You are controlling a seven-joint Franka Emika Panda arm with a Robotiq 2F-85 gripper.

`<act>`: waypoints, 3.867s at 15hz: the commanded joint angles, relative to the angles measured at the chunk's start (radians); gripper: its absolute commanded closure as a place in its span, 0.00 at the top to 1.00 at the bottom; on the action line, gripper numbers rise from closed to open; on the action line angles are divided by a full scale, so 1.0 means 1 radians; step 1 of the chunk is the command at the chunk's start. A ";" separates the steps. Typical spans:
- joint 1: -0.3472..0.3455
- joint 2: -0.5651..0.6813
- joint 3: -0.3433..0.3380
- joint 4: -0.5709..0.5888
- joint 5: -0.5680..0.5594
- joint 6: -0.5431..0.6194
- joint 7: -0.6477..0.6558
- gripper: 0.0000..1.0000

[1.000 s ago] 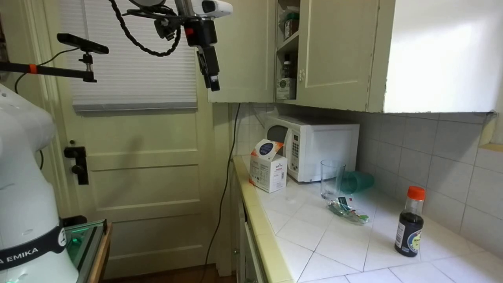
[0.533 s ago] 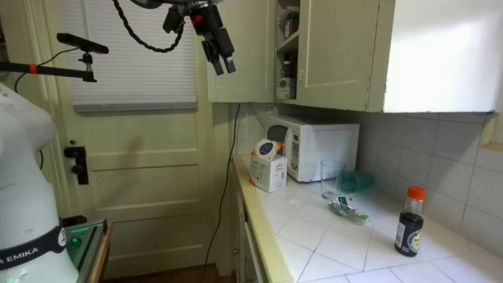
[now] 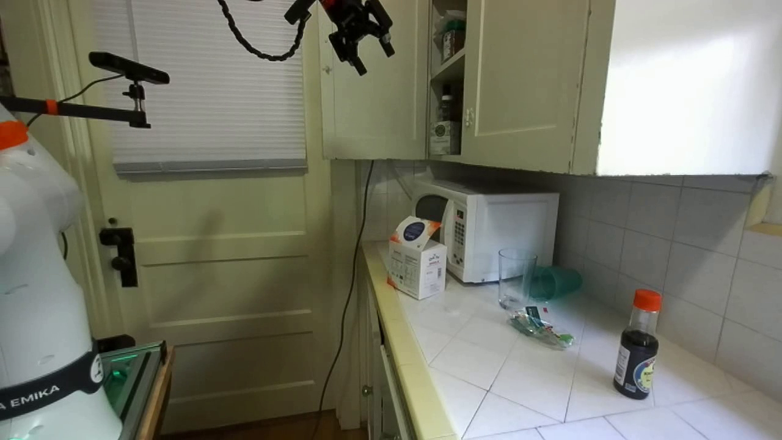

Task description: Remove the box from the top cabinet

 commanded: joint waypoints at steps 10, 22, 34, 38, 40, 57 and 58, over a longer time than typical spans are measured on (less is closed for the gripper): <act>0.084 0.287 0.000 0.296 -0.130 -0.006 -0.287 1.00; 0.230 0.767 0.027 0.799 -0.453 -0.188 -0.669 1.00; 0.329 0.932 -0.007 1.001 -0.653 -0.200 -0.793 1.00; 0.359 1.046 -0.059 1.109 -0.733 -0.021 -0.839 1.00; 0.346 1.105 -0.057 1.153 -0.737 0.134 -0.860 1.00; 0.323 1.343 -0.049 1.334 -0.346 0.519 -1.173 1.00; 0.324 1.348 -0.062 1.340 -0.317 0.514 -1.192 0.97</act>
